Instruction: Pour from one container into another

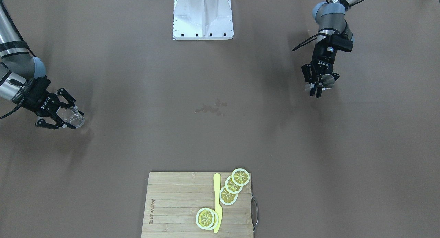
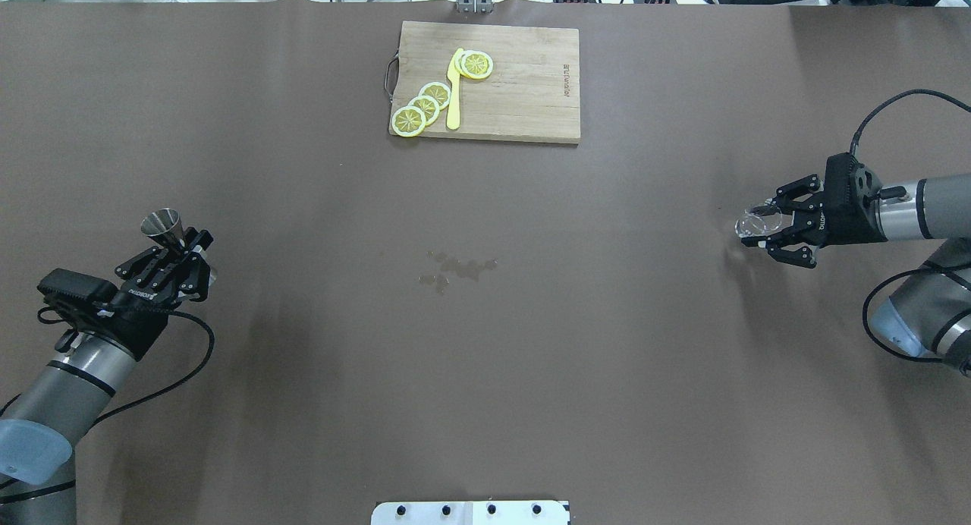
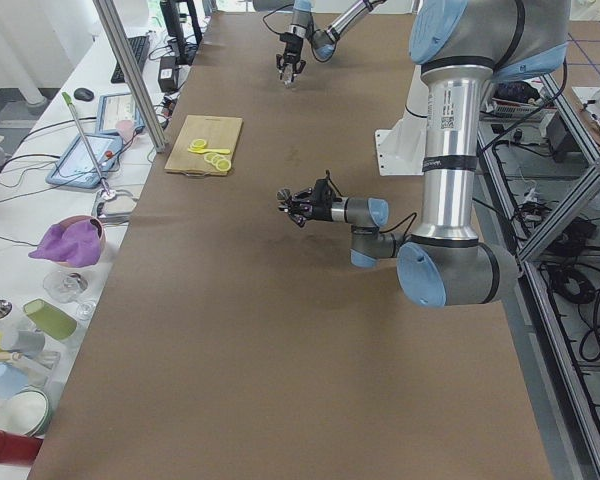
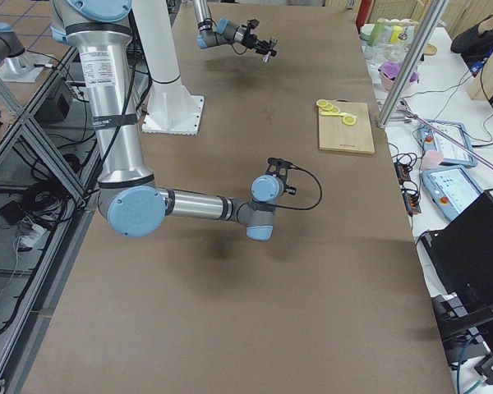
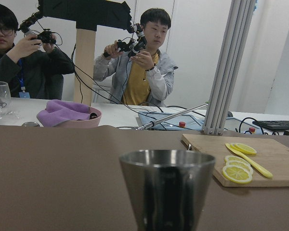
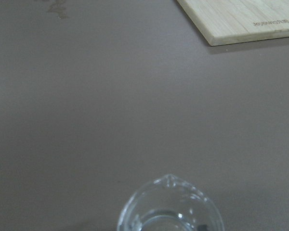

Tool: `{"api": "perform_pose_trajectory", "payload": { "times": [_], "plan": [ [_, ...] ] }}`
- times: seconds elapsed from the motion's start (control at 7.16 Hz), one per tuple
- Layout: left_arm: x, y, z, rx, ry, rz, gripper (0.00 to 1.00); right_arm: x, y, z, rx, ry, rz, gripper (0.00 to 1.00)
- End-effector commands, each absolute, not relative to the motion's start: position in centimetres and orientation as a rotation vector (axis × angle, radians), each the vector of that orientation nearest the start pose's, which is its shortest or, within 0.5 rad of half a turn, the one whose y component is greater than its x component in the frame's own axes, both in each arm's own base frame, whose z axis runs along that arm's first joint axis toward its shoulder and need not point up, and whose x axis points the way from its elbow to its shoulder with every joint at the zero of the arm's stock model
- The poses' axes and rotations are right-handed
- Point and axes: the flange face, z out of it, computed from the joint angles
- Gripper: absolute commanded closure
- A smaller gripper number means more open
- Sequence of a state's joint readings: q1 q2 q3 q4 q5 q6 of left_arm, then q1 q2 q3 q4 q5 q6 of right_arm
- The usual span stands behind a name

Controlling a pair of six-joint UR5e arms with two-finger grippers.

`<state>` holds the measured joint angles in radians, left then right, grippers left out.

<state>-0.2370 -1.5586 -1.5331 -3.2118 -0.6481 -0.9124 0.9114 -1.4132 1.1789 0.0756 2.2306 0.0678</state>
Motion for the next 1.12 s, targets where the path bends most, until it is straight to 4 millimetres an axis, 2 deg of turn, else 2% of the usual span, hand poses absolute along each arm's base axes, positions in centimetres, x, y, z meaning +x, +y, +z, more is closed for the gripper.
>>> {"api": "perform_pose_trajectory", "payload": {
  "times": [0.0,0.28,0.98],
  "plan": [
    [39.1,-29.0,51.3,1.237,0.991,-0.395,1.00,-27.5,-47.0,59.9,1.128,-1.033,-0.947,1.00],
    [40.0,-27.7,52.7,1.211,1.003,-0.450,1.00,-27.7,-46.7,60.4,1.127,-1.038,-0.953,1.00],
    [40.3,-28.1,53.9,1.300,0.792,-0.463,1.00,-28.8,-46.1,61.0,1.114,-1.039,-0.965,1.00]
  ]
}}
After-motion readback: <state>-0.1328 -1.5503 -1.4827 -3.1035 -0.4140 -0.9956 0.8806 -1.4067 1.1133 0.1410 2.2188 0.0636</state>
